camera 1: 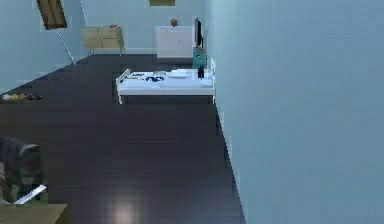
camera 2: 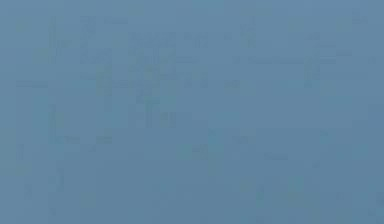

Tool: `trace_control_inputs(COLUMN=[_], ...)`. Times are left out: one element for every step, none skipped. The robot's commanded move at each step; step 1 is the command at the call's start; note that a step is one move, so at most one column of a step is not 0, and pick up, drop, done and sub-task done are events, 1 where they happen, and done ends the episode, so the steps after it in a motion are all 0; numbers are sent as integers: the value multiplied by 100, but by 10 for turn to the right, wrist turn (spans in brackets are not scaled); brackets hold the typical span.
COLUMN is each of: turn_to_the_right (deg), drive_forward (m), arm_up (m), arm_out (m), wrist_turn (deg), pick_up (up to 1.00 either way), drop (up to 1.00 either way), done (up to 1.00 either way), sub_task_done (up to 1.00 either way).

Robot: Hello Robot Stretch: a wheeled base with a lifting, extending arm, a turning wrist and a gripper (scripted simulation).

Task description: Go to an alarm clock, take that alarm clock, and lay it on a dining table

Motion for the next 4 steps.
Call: trace_control_inputs(turn_to_the_right=[0,0,60,0], drive_forward=[100,100,0,65], arm_up=[0,0,0,0], arm_out=[0,0,0,0], wrist_turn=[0,0,0,0], pick_up=[0,0,0,0], drop=[0,0,0,0], done=[0,0,0,0], sub_task_done=[0,0,0,0])
